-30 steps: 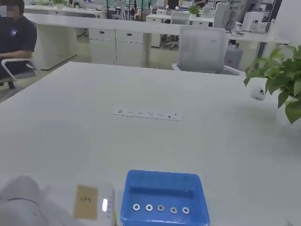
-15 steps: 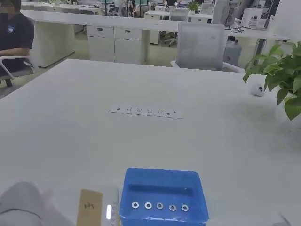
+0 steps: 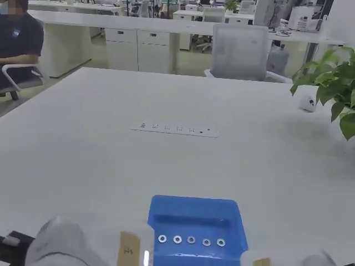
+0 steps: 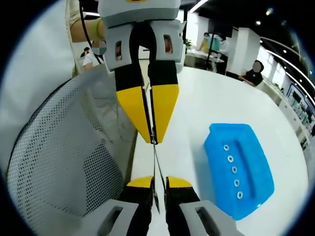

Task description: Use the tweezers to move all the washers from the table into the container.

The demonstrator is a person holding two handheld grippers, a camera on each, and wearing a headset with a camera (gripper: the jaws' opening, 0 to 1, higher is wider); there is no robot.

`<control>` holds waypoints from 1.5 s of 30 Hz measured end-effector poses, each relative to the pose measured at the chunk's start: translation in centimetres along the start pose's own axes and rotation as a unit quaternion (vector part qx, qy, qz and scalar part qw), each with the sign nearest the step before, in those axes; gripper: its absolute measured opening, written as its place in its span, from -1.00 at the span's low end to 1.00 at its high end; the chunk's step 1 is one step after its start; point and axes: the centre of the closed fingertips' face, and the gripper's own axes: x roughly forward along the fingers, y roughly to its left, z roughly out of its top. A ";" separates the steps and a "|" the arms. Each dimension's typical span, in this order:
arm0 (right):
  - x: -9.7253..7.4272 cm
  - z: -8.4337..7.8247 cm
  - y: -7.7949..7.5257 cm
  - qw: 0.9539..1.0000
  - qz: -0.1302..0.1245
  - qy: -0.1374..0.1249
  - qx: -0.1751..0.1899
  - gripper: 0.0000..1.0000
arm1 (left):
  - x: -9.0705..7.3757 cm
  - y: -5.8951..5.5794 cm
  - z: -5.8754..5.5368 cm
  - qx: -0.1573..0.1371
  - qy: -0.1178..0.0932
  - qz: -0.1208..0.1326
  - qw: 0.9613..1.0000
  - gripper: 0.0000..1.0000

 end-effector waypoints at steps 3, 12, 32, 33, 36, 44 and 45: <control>0.4 -0.2 -0.2 1.000 -0.003 -0.001 0.009 -0.89 | 0.3 0.3 -0.7 -0.003 0.007 -0.002 1.000 -1.00; 0.3 -0.6 -0.2 0.999 -0.013 -0.022 0.042 -0.66 | 0.6 1.1 -3.3 -0.011 0.040 -0.011 0.999 -1.00; -7.3 -3.4 -0.7 0.967 -0.147 -0.098 0.182 -0.16 | 3.1 1.8 -8.2 -0.011 0.131 -0.055 0.990 -1.00; -7.5 -3.5 -0.7 0.967 -0.149 -0.099 0.183 -0.16 | 3.1 1.8 -8.3 -0.012 0.134 -0.055 0.989 -1.00; -7.8 -3.6 -0.7 0.964 -0.159 -0.101 0.189 -0.14 | 3.2 1.8 -8.4 -0.014 0.140 -0.058 0.988 -1.00; -8.2 -3.7 -0.3 0.953 -0.169 -0.117 0.221 -0.04 | 3.3 2.0 -8.6 -0.020 0.146 -0.059 0.987 -1.00; -8.3 -3.6 -0.2 0.953 -0.170 -0.118 0.222 -0.03 | 3.3 2.0 -8.6 -0.020 0.147 -0.058 0.987 -1.00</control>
